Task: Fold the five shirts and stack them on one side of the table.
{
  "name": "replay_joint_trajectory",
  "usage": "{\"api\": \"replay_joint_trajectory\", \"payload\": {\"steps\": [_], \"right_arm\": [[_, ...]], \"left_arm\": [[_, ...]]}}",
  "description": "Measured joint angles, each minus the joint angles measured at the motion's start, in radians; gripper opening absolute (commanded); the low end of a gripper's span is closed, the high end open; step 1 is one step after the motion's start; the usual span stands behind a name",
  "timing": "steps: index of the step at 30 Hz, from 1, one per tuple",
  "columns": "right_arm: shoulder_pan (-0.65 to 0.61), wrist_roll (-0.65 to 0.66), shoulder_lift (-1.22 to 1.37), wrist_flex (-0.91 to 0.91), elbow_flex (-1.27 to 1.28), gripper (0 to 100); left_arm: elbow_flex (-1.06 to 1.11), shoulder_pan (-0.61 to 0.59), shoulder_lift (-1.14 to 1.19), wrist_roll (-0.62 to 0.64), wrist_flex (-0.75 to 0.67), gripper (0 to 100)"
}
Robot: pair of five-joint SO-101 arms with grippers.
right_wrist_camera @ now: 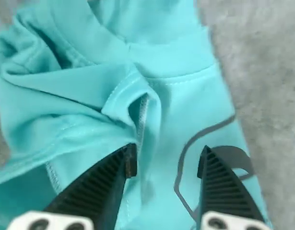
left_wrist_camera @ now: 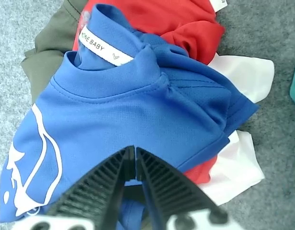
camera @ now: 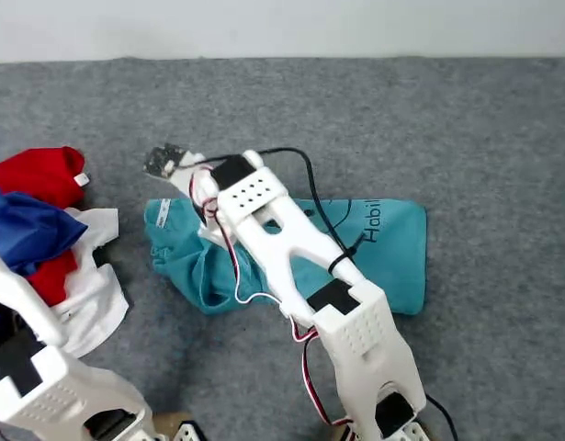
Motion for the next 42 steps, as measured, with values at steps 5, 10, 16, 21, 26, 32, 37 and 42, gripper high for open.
{"api": "replay_joint_trajectory", "payload": {"steps": [5,10,16,21,26,32,37,42], "right_arm": [[-0.021,-0.002,0.0,0.103,-0.11,12.1],[-0.072,-0.002,0.0,0.183,-0.127,0.9],[-0.16,-0.015,0.0,0.302,-0.127,3.5],[-0.17,-0.1,0.0,0.305,-0.127,14.7],[-0.199,-0.284,0.0,0.305,-0.127,14.9],[-0.253,-0.508,0.0,0.305,-0.127,14.7],[-0.279,-0.565,0.005,0.305,-0.127,14.7],[-0.288,-0.568,0.075,0.305,-0.127,14.5]], "left_arm": [[0.0,0.0,0.0,0.0,0.0,2],[0.0,0.0,0.0,0.0,0.0,2],[0.0,0.0,0.0,0.0,0.0,2],[0.0,0.0,0.0,0.0,0.0,2],[0.0,0.0,0.0,0.0,0.0,2],[0.0,0.0,0.0,0.0,0.0,2],[0.009,0.0,0.0,0.0,0.0,2],[0.058,0.0,0.0,0.0,0.0,2]]}}
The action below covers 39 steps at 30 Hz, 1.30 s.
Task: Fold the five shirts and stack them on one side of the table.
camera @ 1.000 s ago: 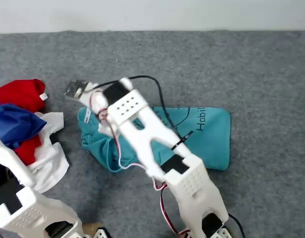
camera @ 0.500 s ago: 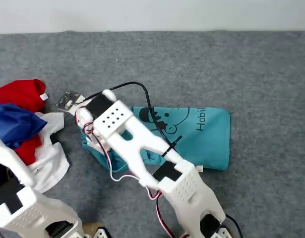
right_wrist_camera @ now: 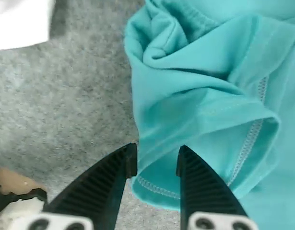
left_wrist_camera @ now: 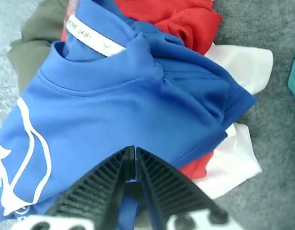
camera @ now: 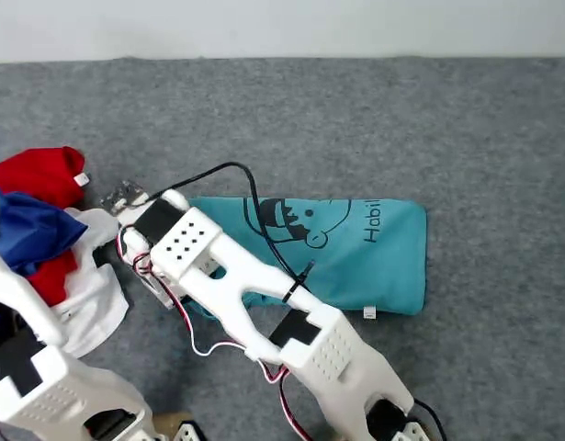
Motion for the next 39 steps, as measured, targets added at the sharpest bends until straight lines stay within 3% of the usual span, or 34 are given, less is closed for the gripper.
{"api": "replay_joint_trajectory", "payload": {"steps": [5,7,17,23,30,39], "right_arm": [[0.023,0.006,0.064,0.0,0.0,1.0],[0.035,0.057,0.068,-0.008,0.0,1.7],[0.123,0.574,0.057,-0.092,0.0,1.0],[0.15,0.752,-0.008,-0.183,0.0,1.0],[0.19,0.835,-0.015,-0.265,0.0,1.0],[0.292,0.847,0.028,-0.339,0.0,1.5]], "left_arm": [[0.018,0.0,0.0,0.0,0.0,2],[0.018,0.0,0.0,0.0,0.0,2],[0.018,0.0,0.0,0.0,-0.006,2],[0.018,0.0,0.0,0.0,-0.018,2],[0.018,0.0,0.0,0.0,-0.018,2],[0.018,0.0,0.0,0.0,-0.043,2]]}}
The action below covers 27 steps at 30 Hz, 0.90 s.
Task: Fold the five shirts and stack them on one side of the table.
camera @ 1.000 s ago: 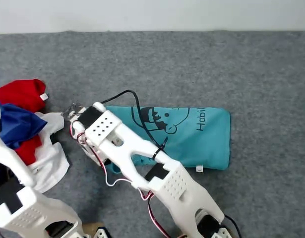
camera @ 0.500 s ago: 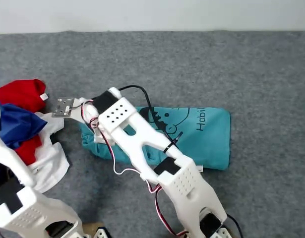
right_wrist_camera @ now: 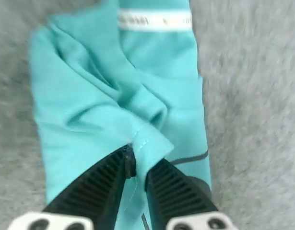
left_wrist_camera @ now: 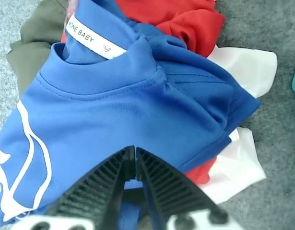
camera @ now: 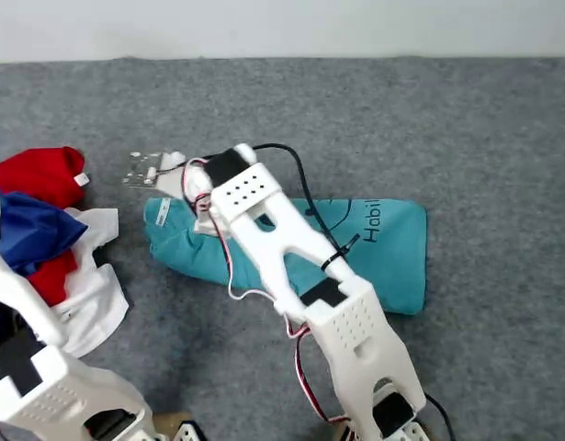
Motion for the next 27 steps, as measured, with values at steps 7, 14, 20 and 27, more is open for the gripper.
{"api": "replay_joint_trajectory", "payload": {"steps": [7,14,20,27], "right_arm": [[0.018,0.0,0.034,0.006,0.0,12.6],[0.018,-0.008,-0.009,0.044,0.0,20.9],[0.011,-0.107,-0.115,0.044,0.0,16.9],[-0.086,-0.147,-0.075,-0.051,0.0,3.0]], "left_arm": [[0.0,0.0,0.0,0.0,-0.003,2],[0.0,0.0,0.0,0.0,-0.003,2],[0.0,0.0,0.0,0.0,-0.003,2],[0.0,0.0,0.0,0.0,-0.003,2]]}}
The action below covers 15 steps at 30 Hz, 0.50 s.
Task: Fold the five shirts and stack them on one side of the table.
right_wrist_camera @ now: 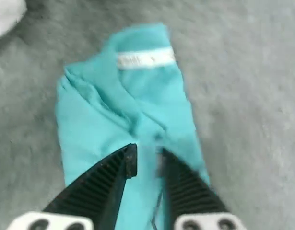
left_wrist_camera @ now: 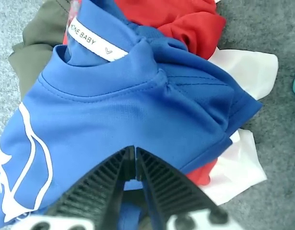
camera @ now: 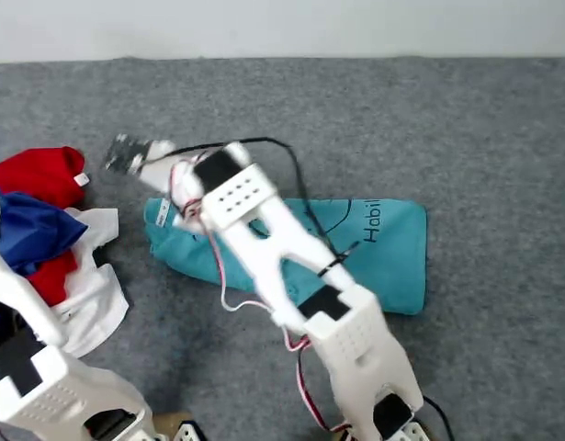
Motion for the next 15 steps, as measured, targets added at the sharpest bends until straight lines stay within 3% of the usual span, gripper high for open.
{"api": "replay_joint_trajectory", "payload": {"steps": [9,15], "right_arm": [[-0.115,-0.005,0.181,-0.173,0.0,1.0],[-0.153,-0.005,0.19,-0.16,-0.006,1.3]], "left_arm": [[0.0,0.0,0.0,0.0,0.0,2],[0.0,0.0,0.0,0.0,0.0,2]]}}
